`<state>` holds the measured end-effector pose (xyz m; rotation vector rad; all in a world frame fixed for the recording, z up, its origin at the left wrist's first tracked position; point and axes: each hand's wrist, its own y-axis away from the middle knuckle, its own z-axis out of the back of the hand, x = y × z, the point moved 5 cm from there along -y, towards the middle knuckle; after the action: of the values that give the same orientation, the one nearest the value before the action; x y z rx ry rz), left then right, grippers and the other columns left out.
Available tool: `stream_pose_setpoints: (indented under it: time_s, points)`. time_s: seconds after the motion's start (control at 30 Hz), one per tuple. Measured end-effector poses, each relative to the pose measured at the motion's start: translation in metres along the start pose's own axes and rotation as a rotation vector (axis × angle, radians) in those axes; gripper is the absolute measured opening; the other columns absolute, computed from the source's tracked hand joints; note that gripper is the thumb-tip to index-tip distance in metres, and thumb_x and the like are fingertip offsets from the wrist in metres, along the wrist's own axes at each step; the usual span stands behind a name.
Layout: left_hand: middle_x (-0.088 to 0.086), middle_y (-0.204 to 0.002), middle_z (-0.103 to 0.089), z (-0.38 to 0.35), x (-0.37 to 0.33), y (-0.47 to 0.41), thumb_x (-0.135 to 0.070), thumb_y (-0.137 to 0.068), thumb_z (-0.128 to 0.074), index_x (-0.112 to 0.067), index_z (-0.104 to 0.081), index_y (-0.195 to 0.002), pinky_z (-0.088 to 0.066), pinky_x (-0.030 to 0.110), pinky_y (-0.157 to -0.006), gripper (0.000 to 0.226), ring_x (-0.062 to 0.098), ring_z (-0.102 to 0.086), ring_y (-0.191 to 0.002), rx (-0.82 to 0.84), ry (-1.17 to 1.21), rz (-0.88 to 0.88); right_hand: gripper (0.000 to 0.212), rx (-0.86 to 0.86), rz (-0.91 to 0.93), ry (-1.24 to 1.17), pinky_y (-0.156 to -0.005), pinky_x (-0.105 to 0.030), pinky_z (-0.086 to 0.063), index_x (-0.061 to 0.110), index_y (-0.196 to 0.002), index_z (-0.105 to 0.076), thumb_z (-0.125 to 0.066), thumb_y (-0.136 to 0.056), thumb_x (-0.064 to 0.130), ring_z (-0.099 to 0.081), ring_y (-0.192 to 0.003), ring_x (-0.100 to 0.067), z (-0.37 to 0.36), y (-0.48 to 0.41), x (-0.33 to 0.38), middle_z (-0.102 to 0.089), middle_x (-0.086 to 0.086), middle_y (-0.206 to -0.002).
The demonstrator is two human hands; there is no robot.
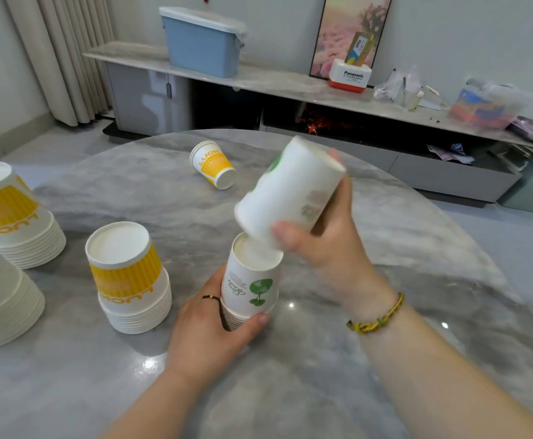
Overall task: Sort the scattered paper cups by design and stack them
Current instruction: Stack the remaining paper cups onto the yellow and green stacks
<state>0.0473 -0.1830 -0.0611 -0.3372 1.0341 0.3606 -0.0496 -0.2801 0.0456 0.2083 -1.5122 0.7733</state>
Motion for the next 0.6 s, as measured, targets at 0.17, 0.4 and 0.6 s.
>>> stream_pose_setpoints:
  time_s: [0.17,0.4,0.6]
  points:
    - [-0.038,-0.079,-0.047,0.001,-0.002,0.000,-0.066,-0.041,-0.054,-0.060,-0.033,-0.085,-0.038,0.009,-0.063,0.049,0.009,-0.058,-0.089,-0.013,0.012,0.007,0.088,0.187,-0.076,0.183,-0.077,0.009,-0.031,0.051,-0.112,-0.014,-0.071,-0.061,0.007,-0.034,-0.096,0.036,-0.019,0.024,-0.016,-0.028,0.039,-0.113]
    - [-0.013,-0.129,-0.055,0.001,0.005,0.001,-0.063,-0.032,-0.063,-0.034,-0.024,-0.136,-0.045,0.037,-0.095,0.115,0.013,-0.051,-0.118,-0.001,0.079,0.048,0.094,0.208,-0.139,0.338,-0.093,0.006,-0.022,0.064,-0.113,-0.012,-0.074,-0.047,0.039,-0.024,-0.122,0.022,-0.019,0.041,-0.037,-0.023,0.036,-0.128]
    - [-0.031,-0.103,-0.055,0.000,0.006,0.002,-0.064,-0.036,-0.059,-0.059,-0.033,-0.108,-0.044,0.022,-0.078,0.077,0.008,-0.054,-0.101,-0.015,0.083,0.075,0.046,0.176,0.070,0.435,-0.096,0.000,-0.027,0.045,-0.106,-0.045,-0.059,-0.062,0.042,-0.035,-0.115,0.019,-0.025,0.029,-0.025,-0.036,0.030,-0.121]
